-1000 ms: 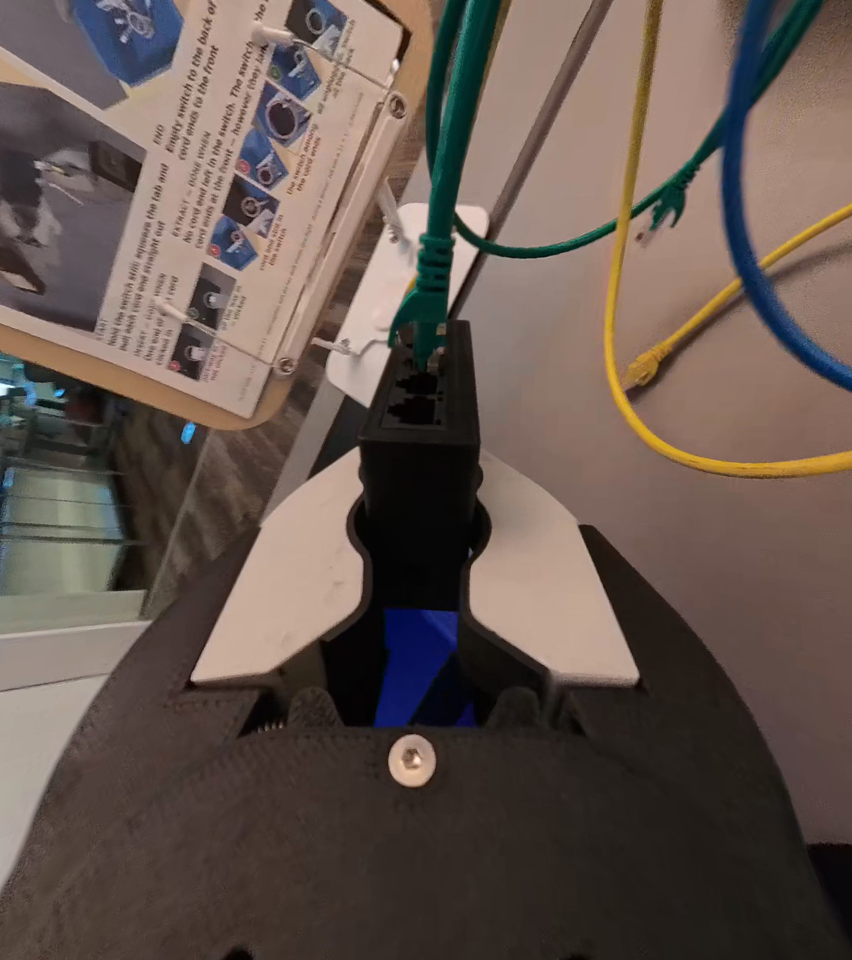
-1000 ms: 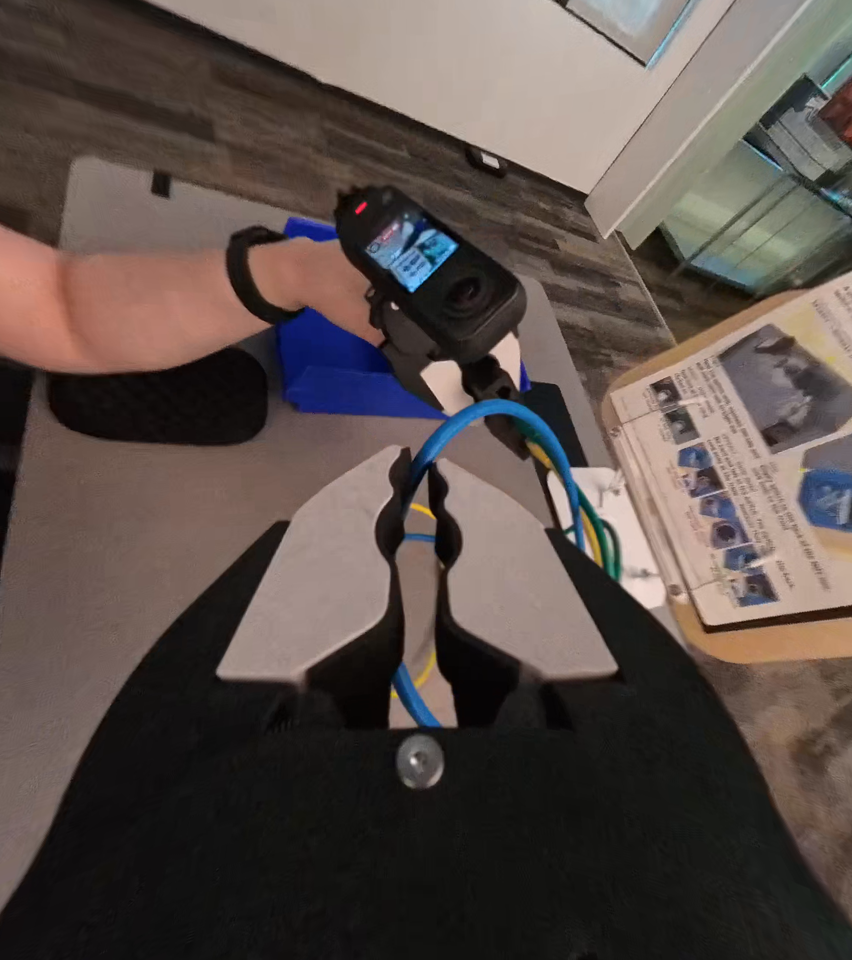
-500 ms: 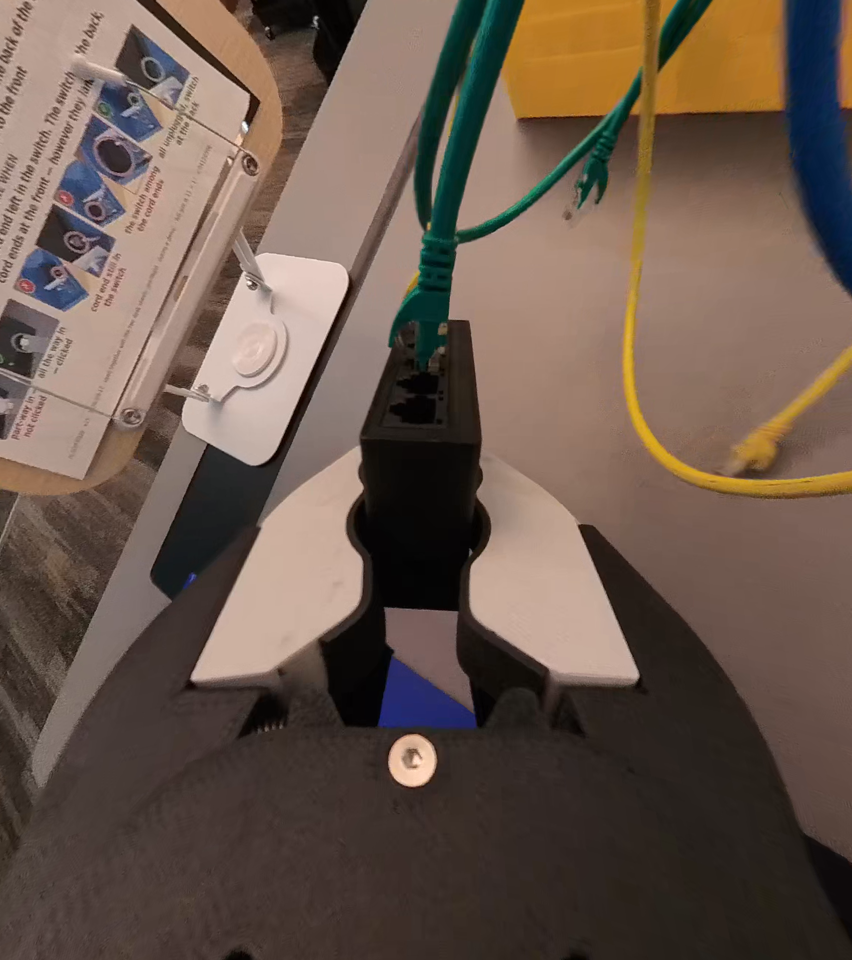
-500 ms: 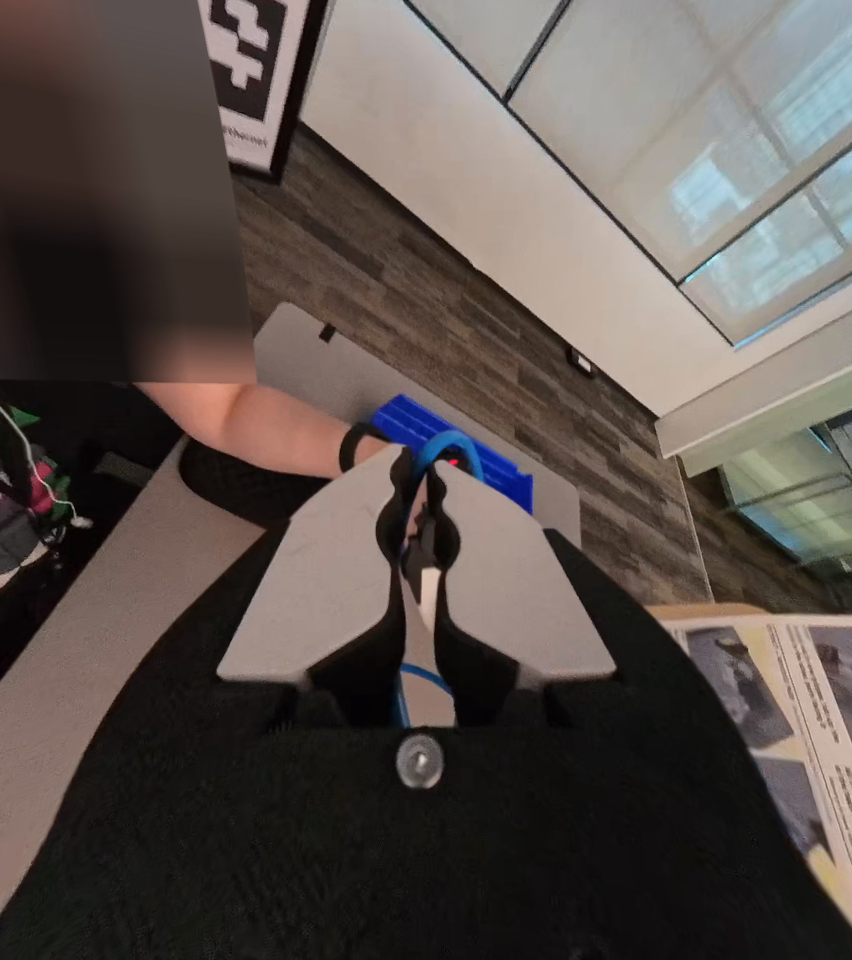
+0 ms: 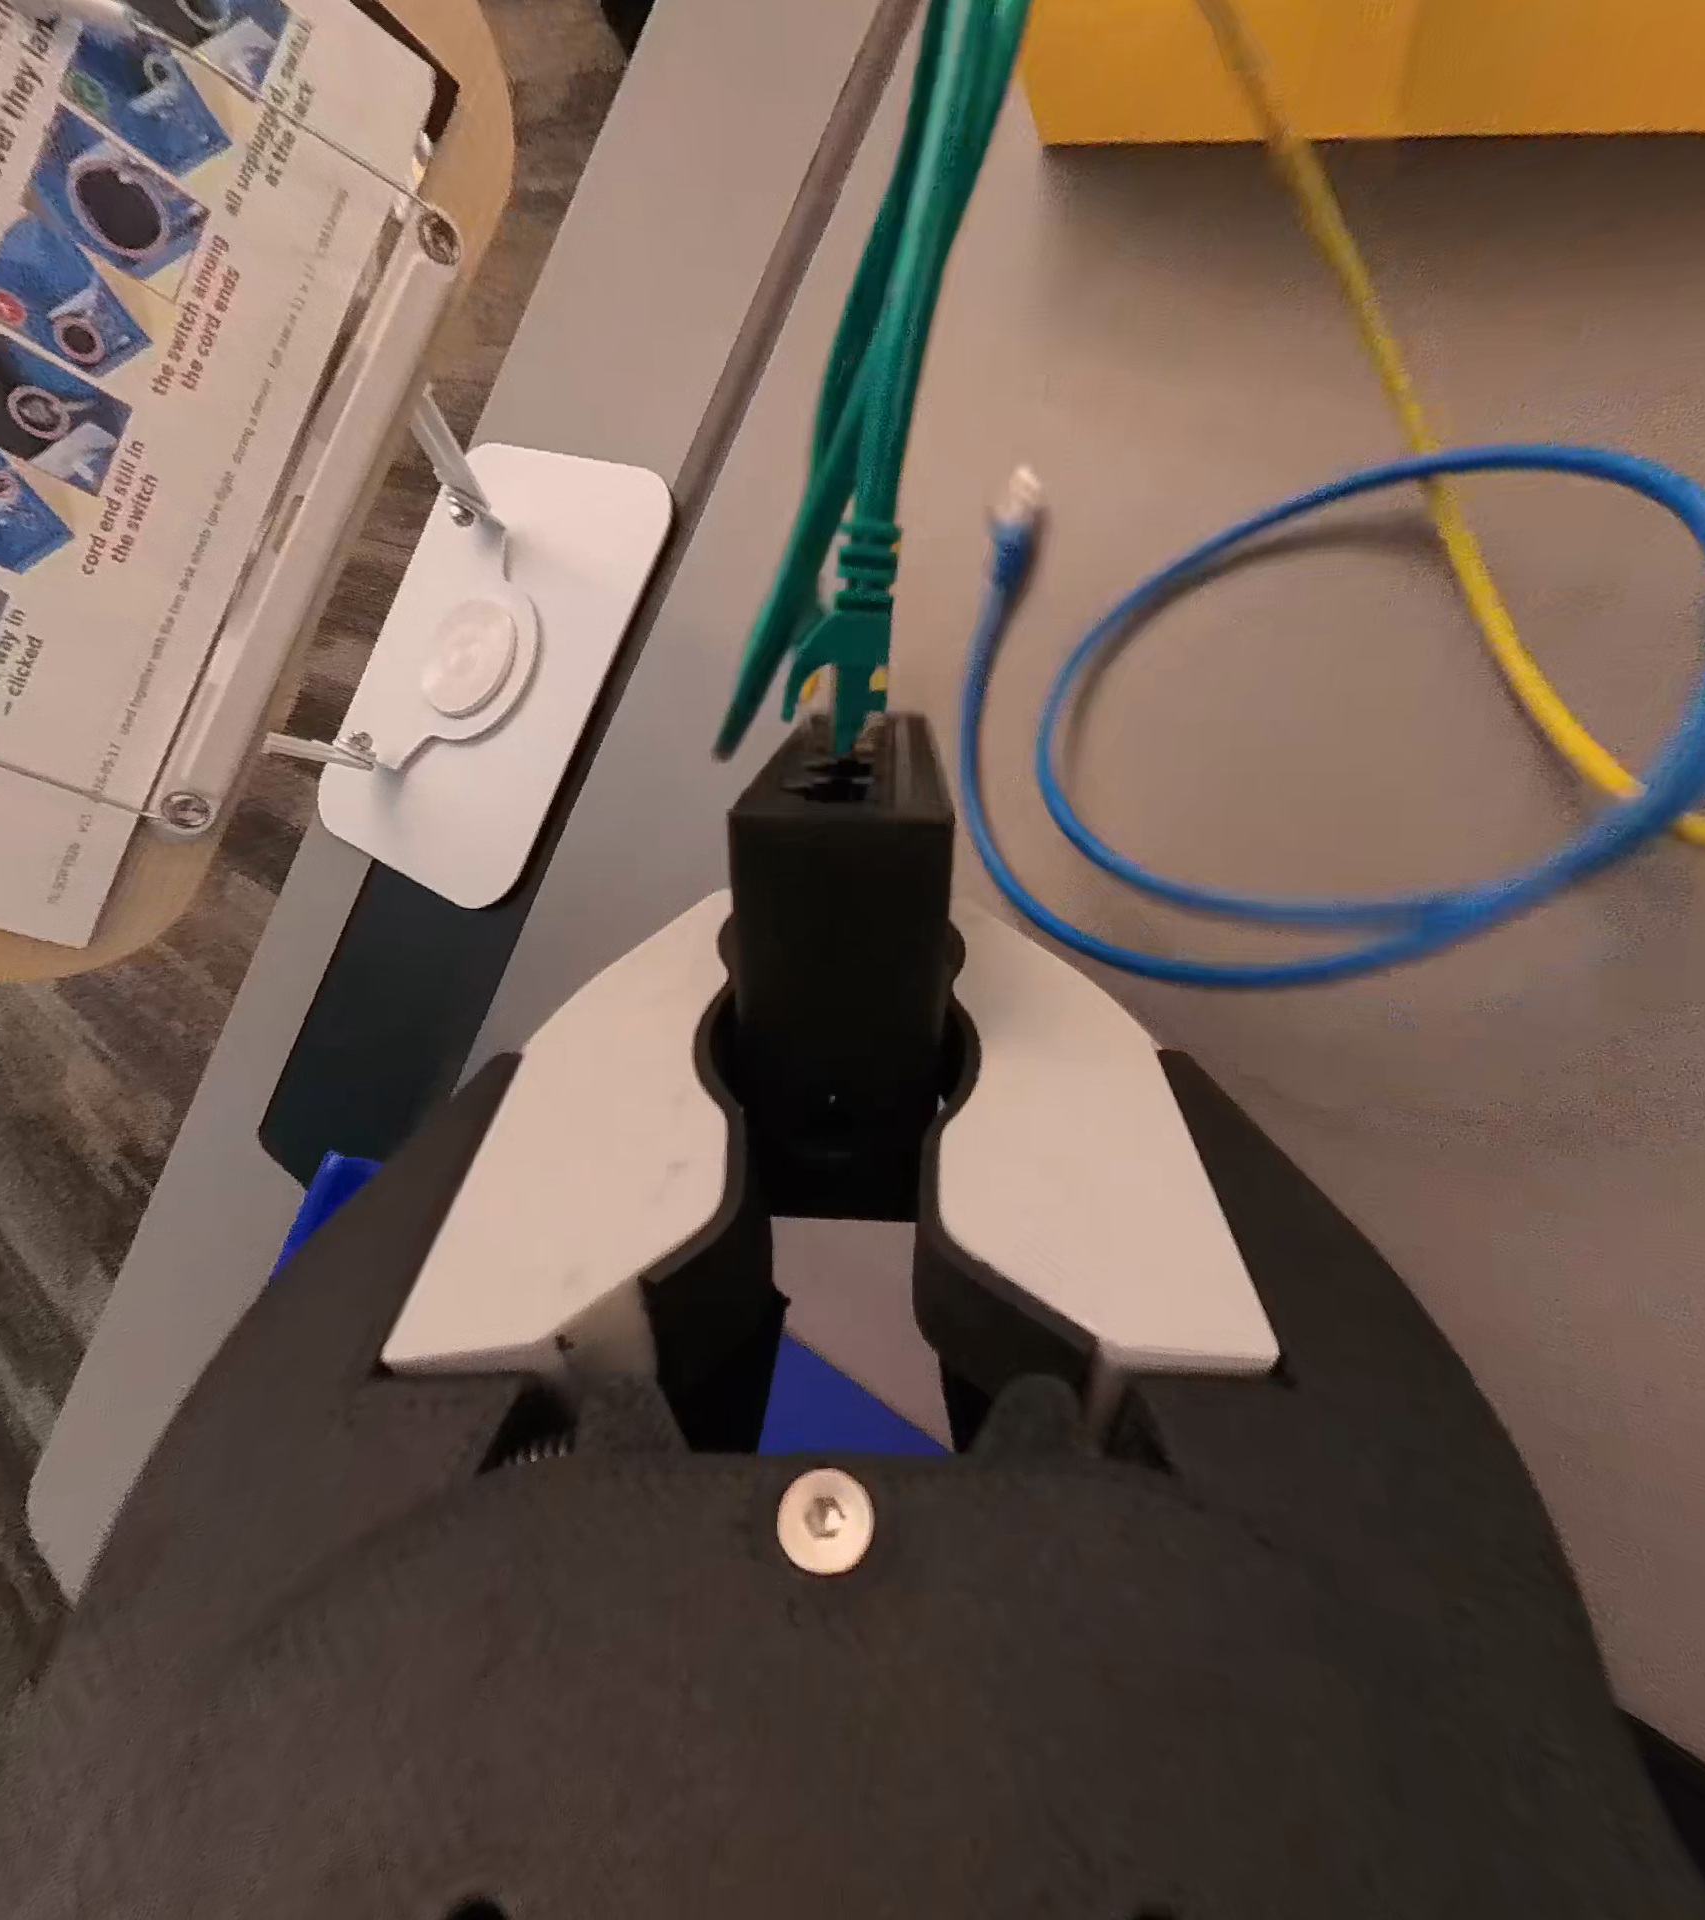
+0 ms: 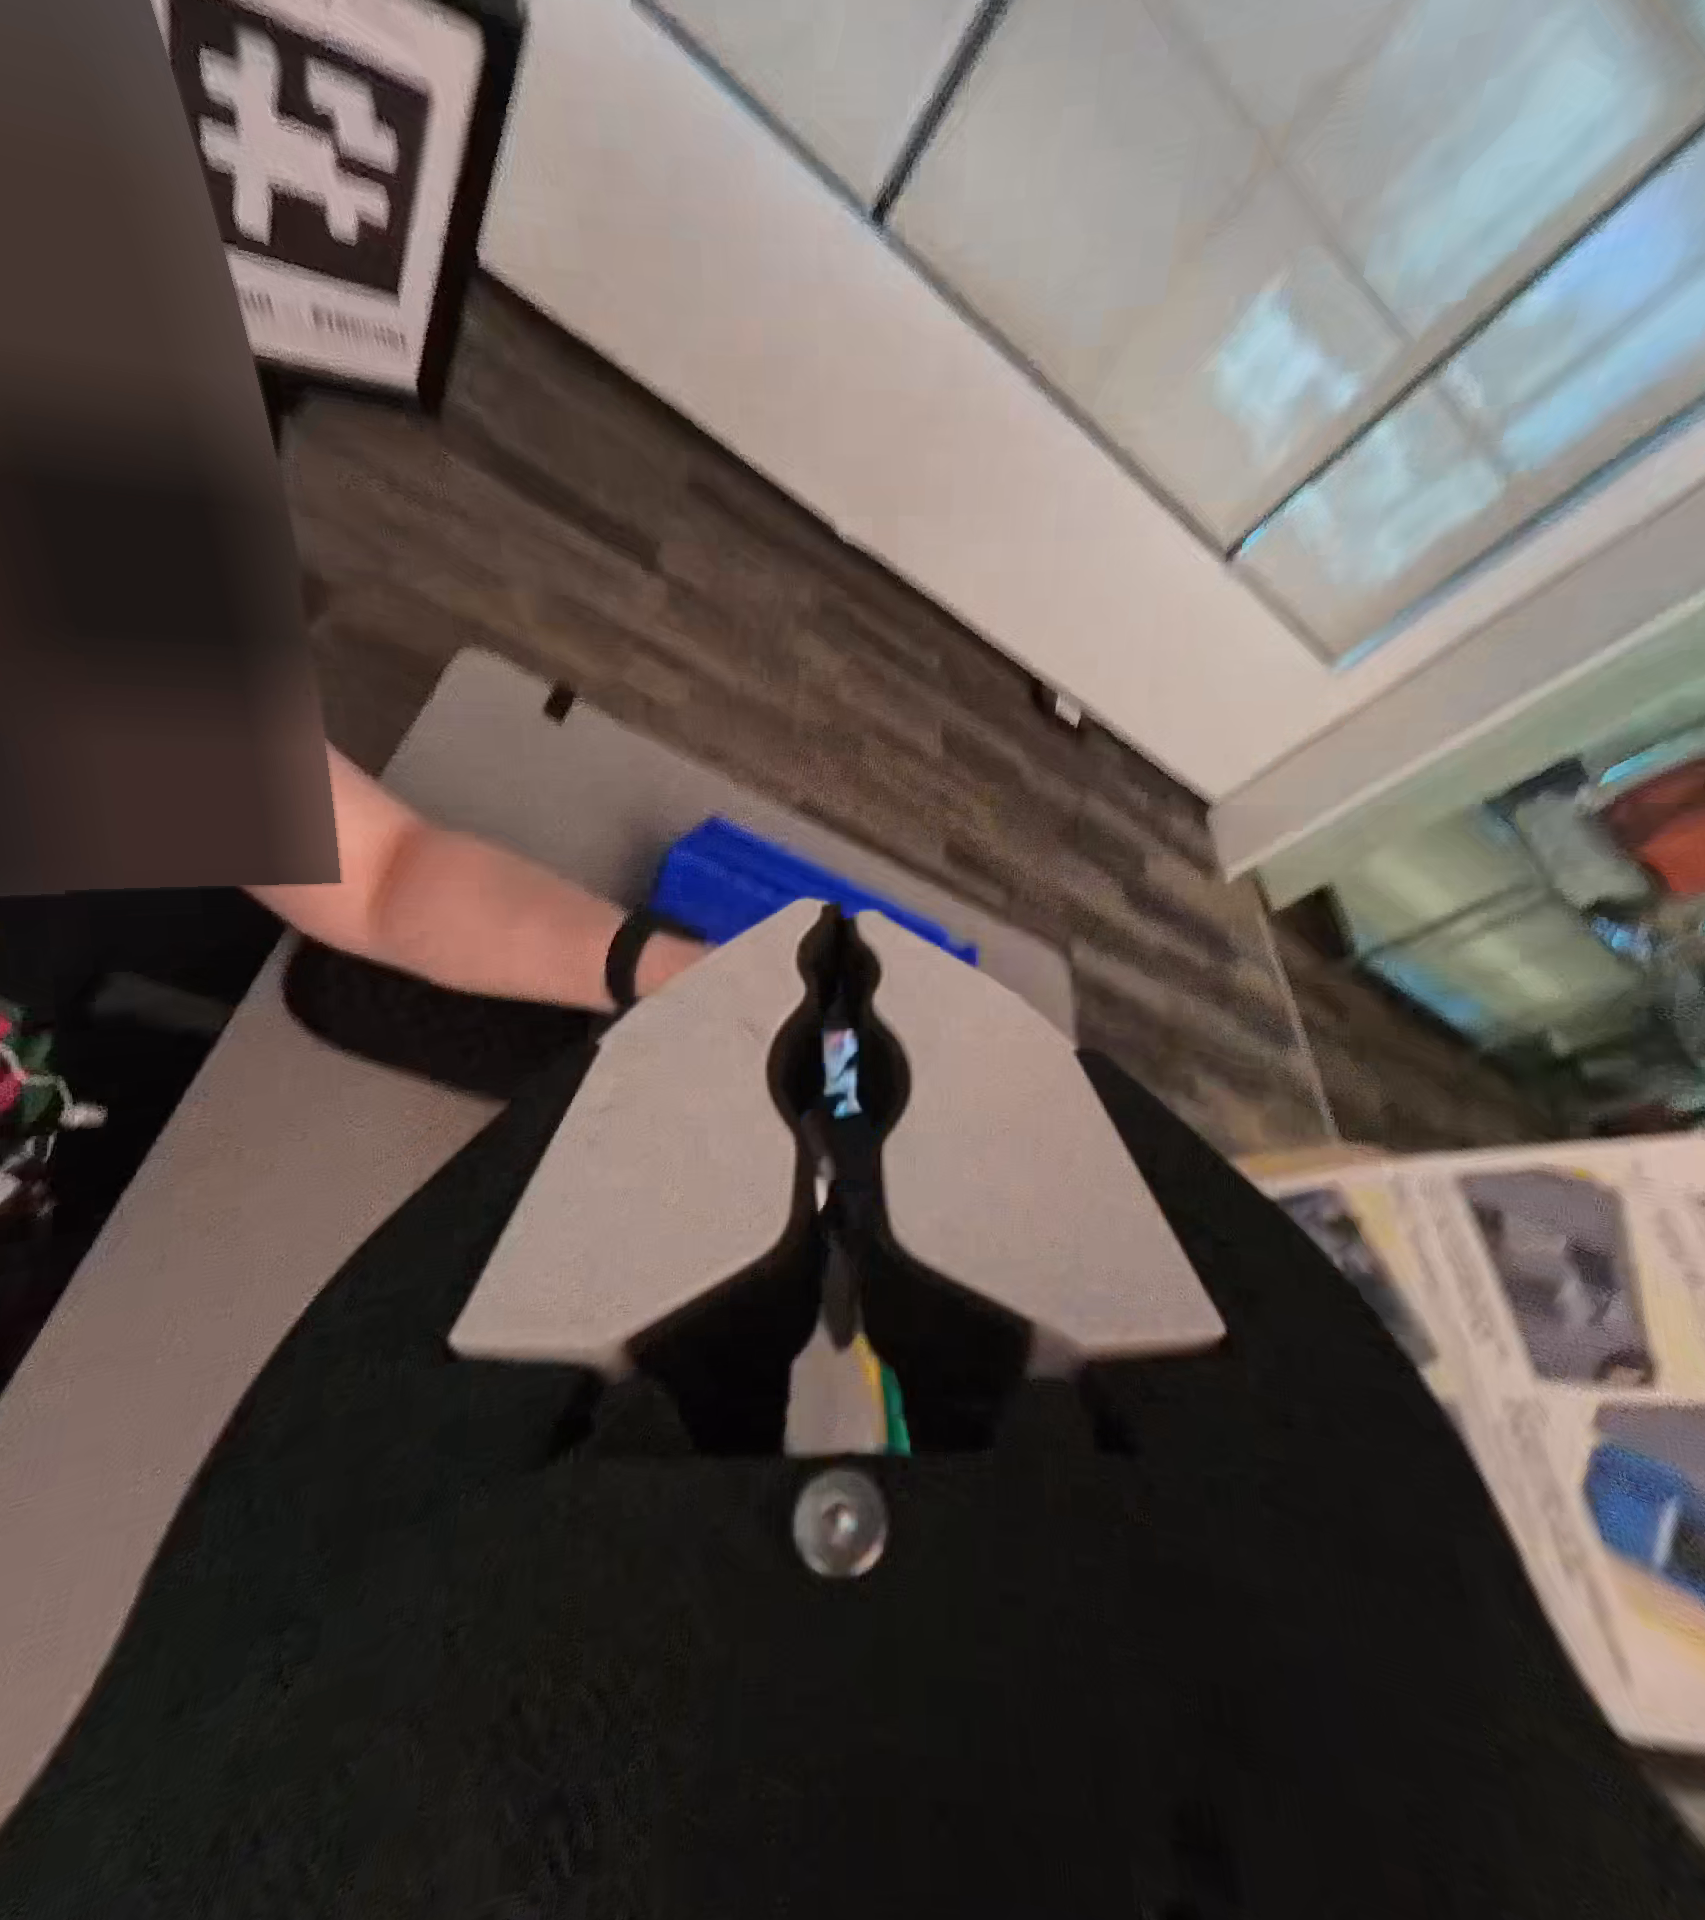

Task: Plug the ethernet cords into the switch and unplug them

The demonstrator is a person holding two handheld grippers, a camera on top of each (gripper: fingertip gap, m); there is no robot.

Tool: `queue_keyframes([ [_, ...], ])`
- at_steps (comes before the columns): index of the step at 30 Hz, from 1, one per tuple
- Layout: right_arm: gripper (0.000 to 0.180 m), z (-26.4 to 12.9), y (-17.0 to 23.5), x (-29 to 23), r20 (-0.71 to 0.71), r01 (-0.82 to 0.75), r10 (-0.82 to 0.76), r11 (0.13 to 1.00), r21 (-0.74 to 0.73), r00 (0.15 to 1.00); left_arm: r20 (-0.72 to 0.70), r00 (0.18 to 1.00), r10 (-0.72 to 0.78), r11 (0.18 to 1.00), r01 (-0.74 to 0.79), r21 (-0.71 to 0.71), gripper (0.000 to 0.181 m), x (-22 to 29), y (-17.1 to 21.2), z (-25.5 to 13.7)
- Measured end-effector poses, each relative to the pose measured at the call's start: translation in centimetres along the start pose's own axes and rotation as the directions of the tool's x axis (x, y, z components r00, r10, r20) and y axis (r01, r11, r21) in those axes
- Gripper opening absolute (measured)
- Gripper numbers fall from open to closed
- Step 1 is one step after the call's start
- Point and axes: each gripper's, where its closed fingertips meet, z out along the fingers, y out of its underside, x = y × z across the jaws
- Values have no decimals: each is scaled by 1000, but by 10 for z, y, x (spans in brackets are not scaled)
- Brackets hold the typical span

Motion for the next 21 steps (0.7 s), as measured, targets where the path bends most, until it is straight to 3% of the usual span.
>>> queue_keyframes([
  [4, 0, 36, 114, -46, -43, -102, 92, 910, -402, 995, 3, 999, -35, 999, 35, 17, 29, -5, 0, -1],
  [6, 5, 49, 167, -76, -83, -150, 125, 850, -505, 989, 13, 999, -35, 999, 35, 19, 29, -8, 2, -5],
  [10, 38, 71, 267, -123, -194, -325, 262, 712, -623, 945, -5, 998, -58, 997, 58, 44, 29, -10, -1, -12],
  [13, 50, 112, 309, -143, -162, -324, 286, 724, -610, 944, 6, 999, -43, 999, 43, 33, 29, -11, 2, -12],
  [15, 50, 127, 349, -144, -153, -275, 238, 664, -695, 959, 11, 999, -33, 999, 33, 23, 29, -10, 3, -12],
  [21, 44, 137, 425, -150, -195, -405, 480, 385, -829, 855, 25, 1000, -15, 1000, 14, 22, 29, -12, 2, -12],
])
